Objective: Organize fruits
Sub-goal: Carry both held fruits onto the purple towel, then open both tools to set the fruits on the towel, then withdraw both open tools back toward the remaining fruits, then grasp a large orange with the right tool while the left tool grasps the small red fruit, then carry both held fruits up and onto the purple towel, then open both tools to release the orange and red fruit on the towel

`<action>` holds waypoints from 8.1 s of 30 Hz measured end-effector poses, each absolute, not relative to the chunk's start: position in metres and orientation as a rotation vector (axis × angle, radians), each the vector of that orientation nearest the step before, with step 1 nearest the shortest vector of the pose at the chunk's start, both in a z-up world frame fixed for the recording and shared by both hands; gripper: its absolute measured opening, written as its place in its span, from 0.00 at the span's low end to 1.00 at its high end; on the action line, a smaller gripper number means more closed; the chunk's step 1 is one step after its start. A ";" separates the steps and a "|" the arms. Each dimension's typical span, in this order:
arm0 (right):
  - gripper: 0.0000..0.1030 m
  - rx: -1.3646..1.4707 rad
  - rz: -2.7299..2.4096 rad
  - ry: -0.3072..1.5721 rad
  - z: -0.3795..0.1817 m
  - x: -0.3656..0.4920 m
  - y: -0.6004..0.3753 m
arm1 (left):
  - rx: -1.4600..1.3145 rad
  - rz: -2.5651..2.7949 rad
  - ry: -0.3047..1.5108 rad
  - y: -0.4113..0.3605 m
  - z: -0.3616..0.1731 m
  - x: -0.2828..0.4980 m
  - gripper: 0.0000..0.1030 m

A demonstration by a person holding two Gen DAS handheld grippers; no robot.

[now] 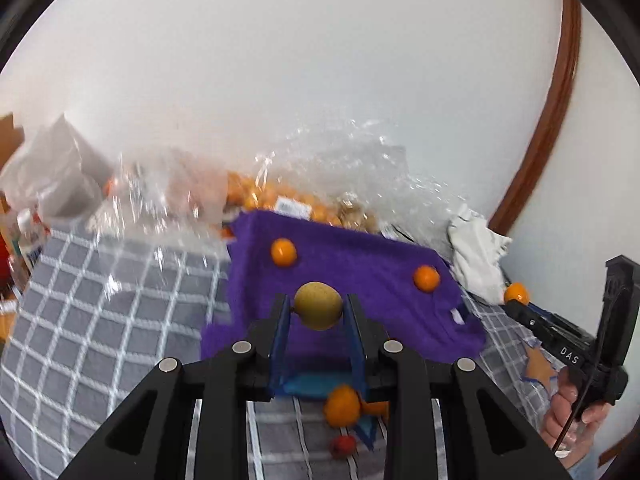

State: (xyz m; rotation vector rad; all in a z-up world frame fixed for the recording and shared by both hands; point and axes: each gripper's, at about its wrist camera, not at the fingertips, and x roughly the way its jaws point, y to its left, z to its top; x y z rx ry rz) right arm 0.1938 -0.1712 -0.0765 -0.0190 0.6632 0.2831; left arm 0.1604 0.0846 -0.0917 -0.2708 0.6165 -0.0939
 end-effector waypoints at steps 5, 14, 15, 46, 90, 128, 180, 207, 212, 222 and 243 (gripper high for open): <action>0.30 -0.011 0.281 0.649 -0.069 0.224 -0.169 | -0.279 -0.072 0.624 0.077 -0.094 0.200 0.25; 0.30 0.030 0.259 0.735 -0.116 0.275 -0.175 | -0.325 0.008 0.653 0.075 -0.144 0.260 0.25; 0.30 0.036 0.260 0.755 -0.124 0.278 -0.177 | -0.320 0.013 0.656 0.076 -0.151 0.262 0.25; 0.54 -0.016 0.226 0.782 -0.154 0.277 -0.179 | -0.274 0.045 0.699 0.074 -0.175 0.279 0.42; 0.50 -0.072 0.393 0.879 -0.161 0.134 -0.107 | -0.262 -0.062 0.689 0.103 -0.180 0.132 0.43; 0.39 -0.038 0.221 0.885 -0.183 0.125 -0.188 | -0.175 -0.340 0.855 0.033 -0.201 0.126 0.35; 0.39 0.032 0.195 0.764 -0.097 0.224 -0.188 | -0.320 -0.094 0.495 0.102 -0.077 0.151 0.22; 0.39 -0.084 0.160 0.826 -0.166 0.241 -0.180 | -0.247 0.008 0.609 0.077 -0.170 0.232 0.22; 0.40 -0.094 0.154 0.822 -0.166 0.240 -0.178 | -0.228 0.012 0.629 0.074 -0.172 0.235 0.22; 0.57 -0.089 0.132 0.765 -0.159 0.230 -0.177 | -0.255 0.002 0.668 0.079 -0.178 0.239 0.22; 0.60 -0.065 0.170 0.694 -0.150 0.215 -0.171 | -0.193 0.042 0.695 0.070 -0.176 0.240 0.23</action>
